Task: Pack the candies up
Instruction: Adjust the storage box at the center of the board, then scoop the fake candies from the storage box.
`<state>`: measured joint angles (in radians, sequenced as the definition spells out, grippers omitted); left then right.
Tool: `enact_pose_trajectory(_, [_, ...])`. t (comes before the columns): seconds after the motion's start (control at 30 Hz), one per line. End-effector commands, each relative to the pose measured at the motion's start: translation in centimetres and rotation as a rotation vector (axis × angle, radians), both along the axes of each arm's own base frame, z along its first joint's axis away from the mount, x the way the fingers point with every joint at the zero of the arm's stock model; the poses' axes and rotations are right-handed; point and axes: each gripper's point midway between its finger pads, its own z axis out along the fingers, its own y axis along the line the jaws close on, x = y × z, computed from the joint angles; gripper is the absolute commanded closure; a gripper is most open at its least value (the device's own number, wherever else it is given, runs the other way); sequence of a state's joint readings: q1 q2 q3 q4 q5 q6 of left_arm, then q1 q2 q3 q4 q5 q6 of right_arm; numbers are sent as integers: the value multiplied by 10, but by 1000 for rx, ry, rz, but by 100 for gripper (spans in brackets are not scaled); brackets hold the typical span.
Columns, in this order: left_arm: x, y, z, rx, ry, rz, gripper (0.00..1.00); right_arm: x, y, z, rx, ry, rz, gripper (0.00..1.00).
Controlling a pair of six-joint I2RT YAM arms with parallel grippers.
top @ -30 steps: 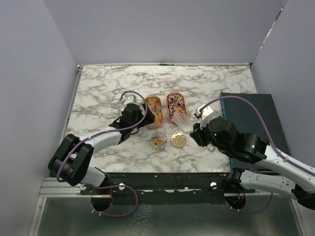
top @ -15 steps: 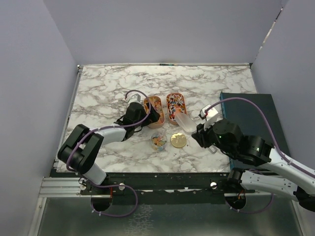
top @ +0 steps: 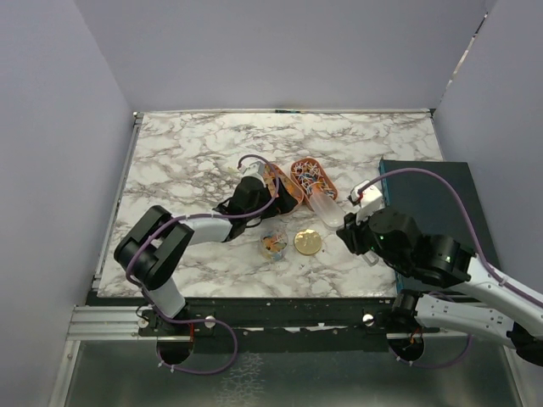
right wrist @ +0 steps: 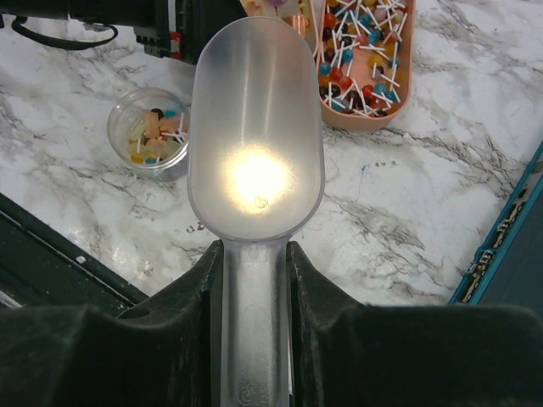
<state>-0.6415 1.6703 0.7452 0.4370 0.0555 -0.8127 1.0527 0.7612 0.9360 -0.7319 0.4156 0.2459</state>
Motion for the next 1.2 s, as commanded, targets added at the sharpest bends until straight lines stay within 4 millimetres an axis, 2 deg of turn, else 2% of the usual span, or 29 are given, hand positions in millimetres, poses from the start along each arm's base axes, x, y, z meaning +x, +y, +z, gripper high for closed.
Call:
enact_pose_trajectory(0.0, [1, -10, 26, -58, -62, -14, 2, 4, -10, 2, -40, -8, -53, 99])
enact_pose_trajectory(0.23, [-2, 22, 44, 31, -95, 75, 1, 14, -7, 2, -122, -26, -52, 99])
enact_pose_trajectory(0.43, [-7, 56, 79, 136, -156, 149, 1, 24, 2, -4, -238, -36, -16, 100])
enact_pose_trajectory(0.57, [-17, 70, 102, 157, -199, 157, 1, 26, 14, -6, -283, -34, 50, 100])
enact_pose_trajectory(0.67, [-26, 69, 123, 140, -238, 110, 1, 25, 26, -8, -313, -36, 138, 100])
enact_pose_trajectory(0.9, [-52, 61, 152, 120, -260, -41, 1, 21, 48, -11, -374, -90, 349, 100])
enact_pose_trajectory(1.0, [-63, 56, 156, 100, -256, -98, 1, 22, 57, -5, -363, -133, 402, 100])
enact_pose_trajectory(1.17, [-74, 54, 152, 109, -242, -159, 1, 21, 71, 0, -347, -173, 475, 100])
